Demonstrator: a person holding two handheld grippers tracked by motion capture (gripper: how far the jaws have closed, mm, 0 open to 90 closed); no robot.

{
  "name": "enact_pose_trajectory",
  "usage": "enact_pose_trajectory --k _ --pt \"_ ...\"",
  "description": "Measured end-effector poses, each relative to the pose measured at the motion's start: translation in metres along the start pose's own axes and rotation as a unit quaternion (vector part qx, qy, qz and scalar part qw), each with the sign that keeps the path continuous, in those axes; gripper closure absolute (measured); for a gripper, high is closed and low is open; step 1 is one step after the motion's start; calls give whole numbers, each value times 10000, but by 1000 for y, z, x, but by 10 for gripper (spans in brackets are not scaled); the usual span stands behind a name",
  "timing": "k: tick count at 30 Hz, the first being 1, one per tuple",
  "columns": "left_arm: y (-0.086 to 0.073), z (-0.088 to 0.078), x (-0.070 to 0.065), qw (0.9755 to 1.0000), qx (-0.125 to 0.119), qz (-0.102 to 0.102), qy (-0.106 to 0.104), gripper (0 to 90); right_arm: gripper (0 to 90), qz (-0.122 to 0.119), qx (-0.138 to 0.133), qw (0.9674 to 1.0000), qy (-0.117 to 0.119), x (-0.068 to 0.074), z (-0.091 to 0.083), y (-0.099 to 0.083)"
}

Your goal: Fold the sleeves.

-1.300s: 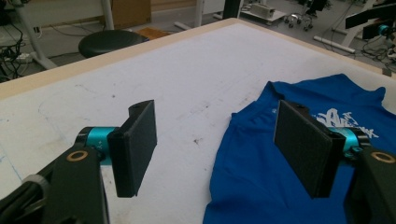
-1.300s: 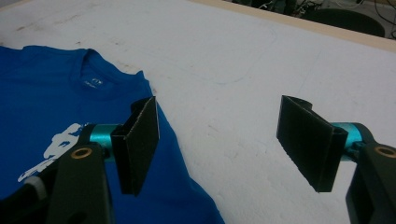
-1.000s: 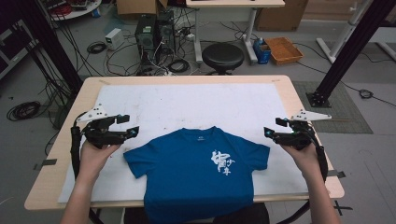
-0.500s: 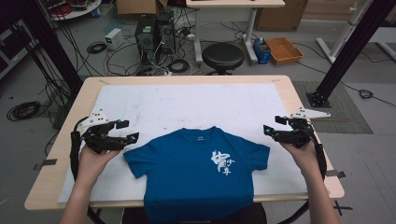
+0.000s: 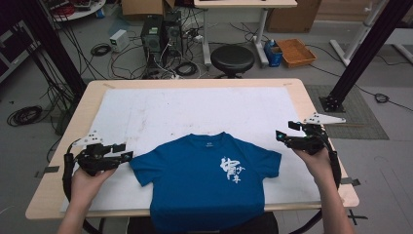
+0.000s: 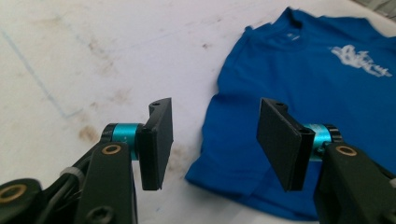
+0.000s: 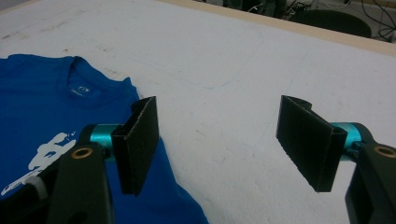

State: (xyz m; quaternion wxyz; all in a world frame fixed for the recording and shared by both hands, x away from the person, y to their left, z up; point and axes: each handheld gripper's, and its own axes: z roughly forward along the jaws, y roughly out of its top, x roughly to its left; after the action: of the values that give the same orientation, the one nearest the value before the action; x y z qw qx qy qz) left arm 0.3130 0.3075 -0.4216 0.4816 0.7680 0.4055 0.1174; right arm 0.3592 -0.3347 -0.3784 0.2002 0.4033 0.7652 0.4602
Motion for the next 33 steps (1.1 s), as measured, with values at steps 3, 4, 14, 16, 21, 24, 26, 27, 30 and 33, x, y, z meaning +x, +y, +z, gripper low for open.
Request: enact_pose_trajectory --k 3,4,14,16,21,24,26,27,30,33 --pt "-5 1 3 10000 64 -13 25 483 302 28 24 10000 -4 0 1 -1" --pt "-7 2 4 9999 104 -2 33 498 302 28 26 10000 0 0 1 -1" --pt "-13 17 4 9985 548 -42 37 659 315 38 40 10000 -33 0 1 -3" --pt "-13 17 5 9984 571 -41 9 730 320 27 28 10000 -53 0 1 -3" --pt "-13 19 3 9979 643 -62 -88 874 321 29 2 10000 -60 -2 0 -3" --pt "-8 17 -1 9979 560 -263 -189 880 322 30 -8 10000 -69 -1 0 -3" --pt "-6 16 -4 9979 525 -313 -210 881 323 27 -20 10000 -73 -1 0 -3" --pt "-3 16 -7 9978 509 -340 -239 882 323 30 -23 10000 -75 -1 -1 -2" --pt "17 21 -29 9963 428 -539 -522 882 323 25 -53 9999 -81 -1 -2 -2" --pt "33 30 -53 9954 352 -525 -727 881 324 36 -64 9999 -77 -1 -3 -1"
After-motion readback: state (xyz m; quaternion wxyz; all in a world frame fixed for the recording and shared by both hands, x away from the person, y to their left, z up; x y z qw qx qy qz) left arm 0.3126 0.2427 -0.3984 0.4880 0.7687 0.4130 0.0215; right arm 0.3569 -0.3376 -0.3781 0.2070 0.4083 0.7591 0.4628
